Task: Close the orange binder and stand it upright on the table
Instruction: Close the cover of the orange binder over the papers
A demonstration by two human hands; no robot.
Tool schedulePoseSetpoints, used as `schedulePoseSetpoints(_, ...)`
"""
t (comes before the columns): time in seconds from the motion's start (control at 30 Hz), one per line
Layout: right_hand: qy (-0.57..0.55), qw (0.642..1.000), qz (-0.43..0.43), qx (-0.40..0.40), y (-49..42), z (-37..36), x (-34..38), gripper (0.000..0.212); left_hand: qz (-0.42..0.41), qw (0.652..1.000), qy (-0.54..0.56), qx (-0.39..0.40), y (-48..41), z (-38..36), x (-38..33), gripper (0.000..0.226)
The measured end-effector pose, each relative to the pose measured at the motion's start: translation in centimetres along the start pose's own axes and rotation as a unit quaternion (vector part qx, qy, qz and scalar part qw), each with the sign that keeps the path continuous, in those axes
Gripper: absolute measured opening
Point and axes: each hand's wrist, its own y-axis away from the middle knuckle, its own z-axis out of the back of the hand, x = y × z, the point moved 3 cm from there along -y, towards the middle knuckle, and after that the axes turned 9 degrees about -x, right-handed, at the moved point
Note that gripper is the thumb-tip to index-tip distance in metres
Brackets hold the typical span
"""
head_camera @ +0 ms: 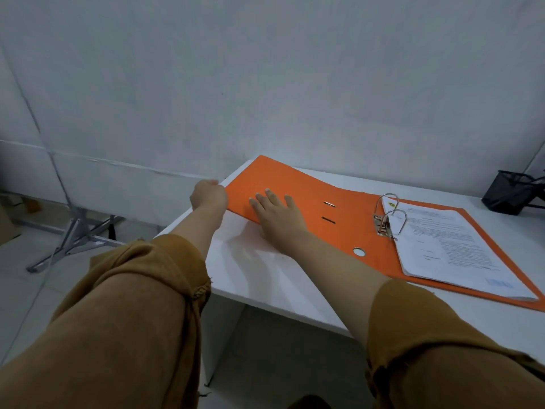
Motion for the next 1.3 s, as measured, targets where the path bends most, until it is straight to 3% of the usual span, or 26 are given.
schedulePoseSetpoints(0.17, 0.012, 0.997, -0.001, -0.077, 0.2, 2.7, -1.3, 0.070, 0.001, 0.992, 0.121, -0.022, 2.2, 0.4, -4.0, 0.043)
schedulePoseSetpoints(0.37, 0.028, 0.990, -0.037, -0.134, 1.9, 6.9, -5.0, 0.079, -0.053, 0.974, 0.208, 0.078, 7.3, -0.8, -9.3, 0.039)
schedulePoseSetpoints(0.6, -0.018, 0.971, -0.155, -0.183, 5.9, 10.8, -10.5, 0.086, -0.160, 0.942, 0.089, 0.281, 15.4, -4.5, -11.4, 0.038)
schedulePoseSetpoints(0.73, -0.032, 0.955, -0.210, -0.205, 8.7, 11.8, -13.5, 0.090, -0.215, 0.916, -0.005, 0.338, 18.8, -7.0, -10.8, 0.041)
schedulePoseSetpoints(0.87, -0.052, 0.938, -0.262, -0.218, 11.2, 11.9, -16.0, 0.097, -0.252, 0.886, -0.064, 0.384, 20.7, -9.0, -9.4, 0.060)
schedulePoseSetpoints(1.0, -0.080, 0.924, -0.306, -0.216, 13.0, 11.6, -18.0, 0.101, -0.286, 0.831, -0.181, 0.441, 21.7, -11.0, -7.1, 0.080)
schedulePoseSetpoints(1.1, -0.085, 0.920, -0.310, -0.223, 13.8, 11.5, -18.4, 0.101, -0.299, 0.825, -0.203, 0.435, 22.2, -11.9, -5.9, 0.079)
schedulePoseSetpoints(1.17, -0.067, 0.909, -0.309, -0.270, 14.8, 11.8, -18.7, 0.098, -0.323, 0.831, -0.195, 0.410, 22.9, -12.7, -5.6, 0.067)
schedulePoseSetpoints(1.23, -0.001, 0.896, -0.269, -0.354, 15.2, 12.5, -18.2, 0.088, -0.350, 0.828, -0.207, 0.387, 23.1, -13.0, -5.4, 0.058)
schedulePoseSetpoints(1.3, 0.116, 0.895, -0.201, -0.381, 15.0, 13.1, -18.0, 0.081, -0.370, 0.825, -0.206, 0.374, 23.5, -13.2, -5.3, 0.051)
